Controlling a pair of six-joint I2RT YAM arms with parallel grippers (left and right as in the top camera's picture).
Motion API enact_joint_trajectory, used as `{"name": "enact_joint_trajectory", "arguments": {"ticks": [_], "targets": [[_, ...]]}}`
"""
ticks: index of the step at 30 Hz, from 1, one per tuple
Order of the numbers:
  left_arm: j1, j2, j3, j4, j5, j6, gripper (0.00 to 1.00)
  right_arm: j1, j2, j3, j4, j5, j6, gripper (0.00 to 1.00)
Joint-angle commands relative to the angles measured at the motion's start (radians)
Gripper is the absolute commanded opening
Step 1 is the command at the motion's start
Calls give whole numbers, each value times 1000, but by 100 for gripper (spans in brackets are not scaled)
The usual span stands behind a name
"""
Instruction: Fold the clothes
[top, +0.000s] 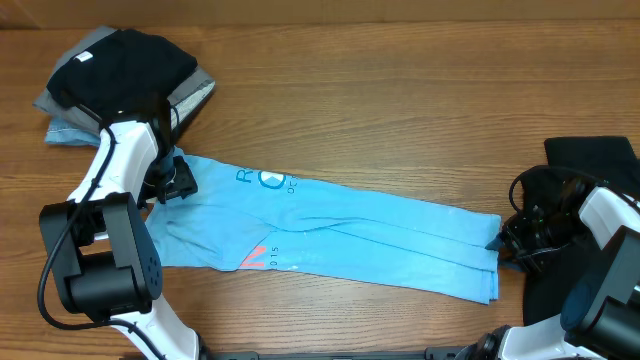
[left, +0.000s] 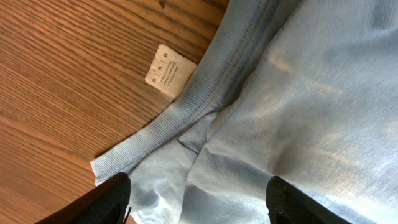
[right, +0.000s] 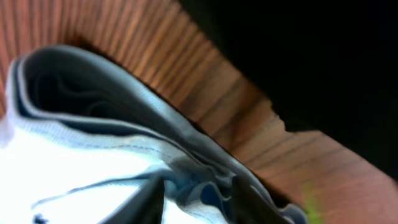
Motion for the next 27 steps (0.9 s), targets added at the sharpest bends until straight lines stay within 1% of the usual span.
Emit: {"name": "enact_joint_trajectory", "arguments": {"ticks": [1, 3, 6, 9, 12, 14, 19, 25, 26, 27], "targets": [[2, 5, 7, 0, 11, -2, 72, 3, -8, -4, 2, -45, -23, 26], [2, 5, 7, 1, 11, -2, 73, 0, -8, 5, -3, -53, -23, 21], [2, 5, 7, 4, 11, 2, 73, 0, -8, 43, -42, -53, -27, 19], [2, 5, 7, 4, 12, 2, 73, 0, -8, 87, -111, -52, -50, 10], [2, 5, 7, 4, 11, 3, 73, 2, -8, 92, -168, -34, -50, 4], [2, 5, 7, 3, 11, 5, 73, 2, -8, 92, -188, 18, -33, 4], [2, 5, 7, 3, 11, 6, 73, 1, -8, 89, -173, 185, 131, 4], [2, 5, 7, 3, 12, 6, 74, 1, -8, 72, -123, 256, 173, 4], [2, 5, 7, 3, 12, 6, 74, 1, -8, 72, -116, 256, 173, 6], [2, 5, 7, 3, 12, 6, 74, 1, -8, 71, -113, 256, 173, 11]]}}
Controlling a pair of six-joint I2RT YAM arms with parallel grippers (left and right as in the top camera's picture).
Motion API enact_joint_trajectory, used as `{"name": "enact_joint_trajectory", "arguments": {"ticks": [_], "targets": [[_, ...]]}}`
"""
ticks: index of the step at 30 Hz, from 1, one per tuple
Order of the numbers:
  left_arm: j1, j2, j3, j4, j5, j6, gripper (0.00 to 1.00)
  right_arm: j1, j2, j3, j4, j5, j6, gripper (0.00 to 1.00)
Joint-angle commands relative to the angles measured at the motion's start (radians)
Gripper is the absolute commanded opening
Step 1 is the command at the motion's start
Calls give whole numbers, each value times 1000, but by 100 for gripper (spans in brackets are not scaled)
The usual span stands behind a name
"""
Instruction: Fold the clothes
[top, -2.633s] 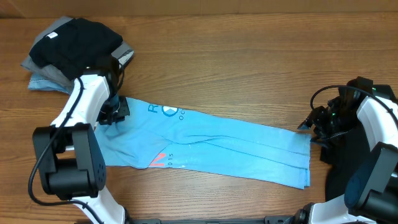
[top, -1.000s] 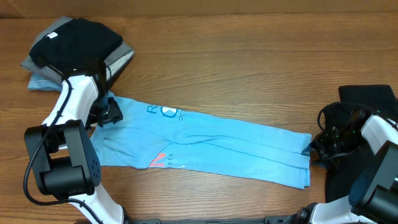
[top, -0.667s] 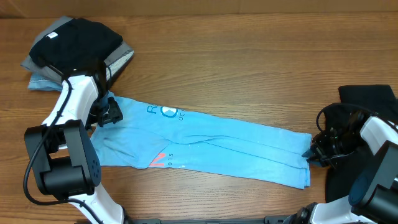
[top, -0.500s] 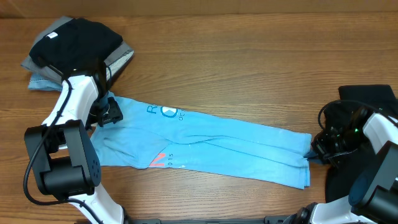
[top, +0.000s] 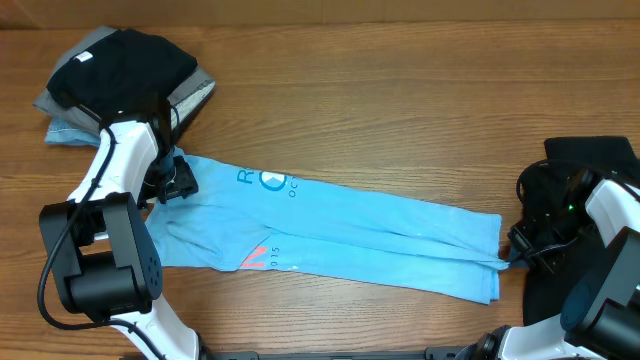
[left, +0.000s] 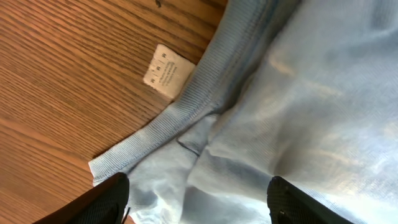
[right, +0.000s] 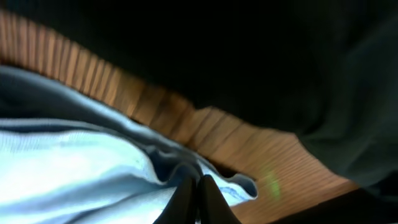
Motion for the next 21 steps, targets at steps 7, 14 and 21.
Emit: {"name": "enact_joint_trajectory", "arguments": {"ticks": [7, 14, 21], "targets": [[2, 5, 7, 2, 5, 9, 82, -9, -7, -1, 41, 50, 23, 52], [2, 5, 8, -12, 31, 40, 88, -15, -7, -2, 140, -165, -139, 56], [13, 5, 53, -86, 43, 57, 95, -14, -7, -29, 146, -168, -161, 59]]}}
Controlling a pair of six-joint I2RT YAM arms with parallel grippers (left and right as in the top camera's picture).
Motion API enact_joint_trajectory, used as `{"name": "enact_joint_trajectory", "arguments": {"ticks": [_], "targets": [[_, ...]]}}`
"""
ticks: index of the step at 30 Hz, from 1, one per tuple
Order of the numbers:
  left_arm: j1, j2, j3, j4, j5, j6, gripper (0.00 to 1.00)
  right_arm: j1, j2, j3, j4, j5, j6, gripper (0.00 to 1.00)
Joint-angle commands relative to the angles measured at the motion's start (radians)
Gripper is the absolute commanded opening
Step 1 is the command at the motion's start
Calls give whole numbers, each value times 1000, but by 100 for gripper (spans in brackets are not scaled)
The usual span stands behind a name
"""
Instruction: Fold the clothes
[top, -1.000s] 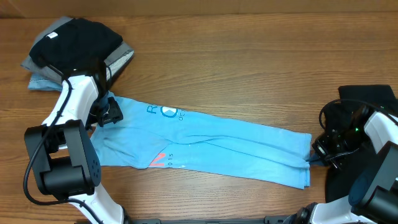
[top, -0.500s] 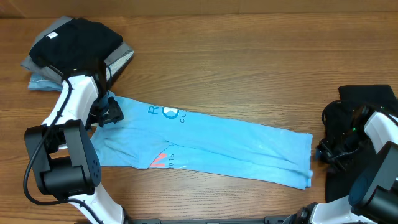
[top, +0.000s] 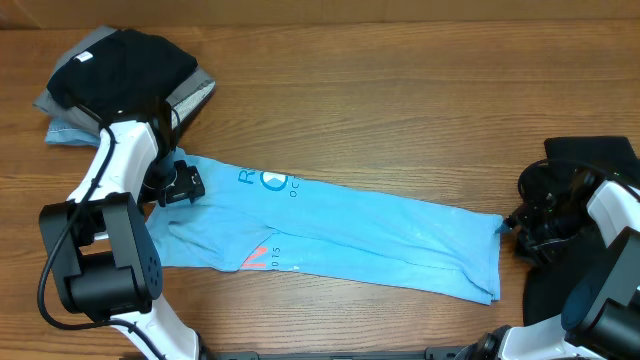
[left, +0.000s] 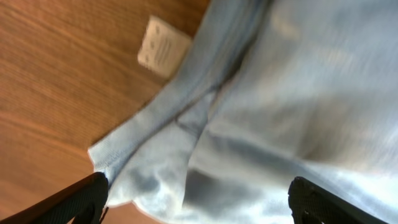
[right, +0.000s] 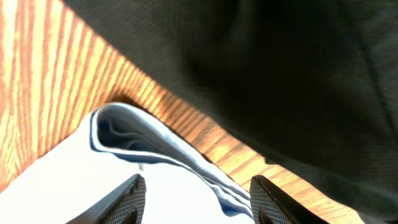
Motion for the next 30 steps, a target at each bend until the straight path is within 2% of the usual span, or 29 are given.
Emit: {"name": "enact_joint_trajectory", "arguments": {"ticks": [1, 8, 10, 12, 17, 21, 30], "targets": [[17, 5, 62, -35, 19, 22, 95, -2, -6, -35, 11, -31, -29, 59], [45, 5, 148, -88, 61, 41, 97, -2, 1, -164, 132, -70, -2, 59], [46, 5, 148, -84, 69, 42, 97, -2, 4, -198, 177, -70, -3, 46], [46, 5, 148, -84, 69, 42, 97, -2, 4, -221, 230, -69, -6, 28], [46, 5, 148, -84, 68, 42, 97, -2, 4, -225, 320, -70, -2, 11], [46, 5, 148, -84, 68, 42, 97, -2, 4, -225, 398, -75, -2, 4], [46, 5, 148, -71, 68, 40, 97, -2, 4, -224, 741, -161, 74, 6]]}}
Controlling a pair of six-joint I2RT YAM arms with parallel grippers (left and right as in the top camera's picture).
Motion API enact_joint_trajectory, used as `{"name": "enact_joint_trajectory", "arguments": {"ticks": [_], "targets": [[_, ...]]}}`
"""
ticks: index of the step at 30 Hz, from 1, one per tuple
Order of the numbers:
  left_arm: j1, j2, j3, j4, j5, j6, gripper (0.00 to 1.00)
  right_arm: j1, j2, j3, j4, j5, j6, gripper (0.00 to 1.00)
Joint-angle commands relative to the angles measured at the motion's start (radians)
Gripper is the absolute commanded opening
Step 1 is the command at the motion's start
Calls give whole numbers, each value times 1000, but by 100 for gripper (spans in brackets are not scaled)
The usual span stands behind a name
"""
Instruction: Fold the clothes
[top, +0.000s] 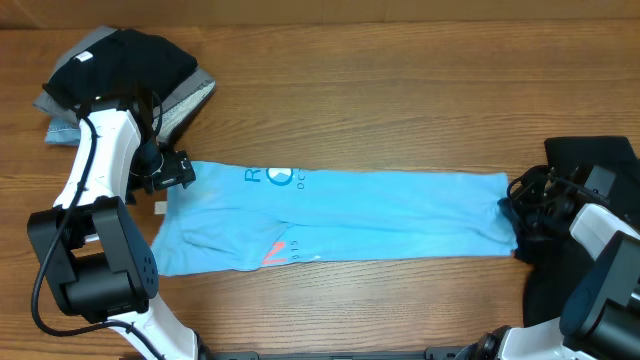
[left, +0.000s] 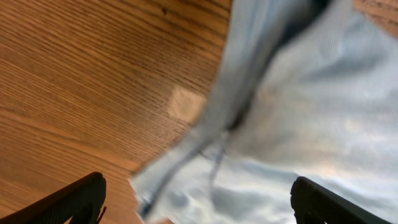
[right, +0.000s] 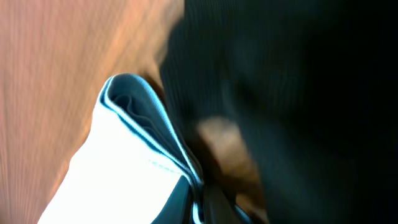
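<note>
A light blue shirt (top: 340, 215), folded into a long strip, lies straight across the table from left to right. My left gripper (top: 172, 172) sits over its upper left corner, beside the collar rib. In the left wrist view the fingers stand wide apart at the bottom corners, with blurred blue cloth (left: 298, 124) between them, so the left gripper (left: 199, 208) is open. My right gripper (top: 512, 205) is at the shirt's right end. In the right wrist view the right gripper (right: 200, 202) is shut on the folded hem (right: 124, 162).
A pile with a black garment (top: 120, 60) on grey and blue ones lies at the far left corner, just behind my left arm. Another black garment (top: 592, 165) is spread at the right edge under my right arm, showing as dark cloth (right: 298, 93) beside the hem.
The shirt's right end has swung toward the far side with my right gripper, which is now shut on the hem. The strip lies level instead of slanting. My left gripper shifted slightly back and left.
First the shirt slanted down to the right, with my right gripper's fingers apart at its hem and the left open over the collar. Then the right was shut on the hem, then apart again. Now it is shut and the strip is straight.
</note>
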Motion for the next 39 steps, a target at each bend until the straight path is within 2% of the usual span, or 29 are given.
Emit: {"name": "enact_joint_trajectory", "arguments": {"ticks": [1, 3, 5, 7, 13, 18, 19, 20, 21, 26, 29, 31, 35, 39], "targets": [[3, 5, 21, 1, 12, 12, 97, -2, 24, -15, 56, 8, 26, 17], [3, 5, 21, 1, 12, 12, 98, -2, 24, -3, 40, -8, 1, 39], [2, 5, 21, 0, 13, 12, 100, -11, 23, 25, -30, -21, -82, 47], [3, 5, 21, -1, 15, 13, 100, -19, 23, 51, -90, -22, -102, 51], [2, 5, 15, -11, 27, 20, 97, -22, 23, 75, -168, -33, -102, 51], [2, 5, -60, 88, 153, 73, 57, -54, 19, 133, -245, -47, -102, 50], [2, 5, -85, 116, 167, 77, 43, -65, 16, 153, -272, -55, -102, 50], [2, 5, -125, 155, 177, 76, 19, -81, 11, 183, -315, -74, -102, 50], [2, 5, -145, 171, 186, 76, 6, -89, 8, 199, -333, -87, -102, 50], [2, 5, -272, 259, 310, 137, 4, -100, -5, 250, -390, -124, -102, 50], [2, 5, -348, 347, 308, 140, 4, -99, -5, 251, -398, -123, -103, 51], [10, 5, -389, 385, 246, 116, 4, -100, -5, 251, -406, -123, -103, 51], [51, 5, -406, 358, 1, -37, 4, -99, -5, 251, -426, -122, -104, 54], [117, 3, -391, 352, -4, -56, 4, -91, -3, 248, -449, -117, -144, 65]]}}
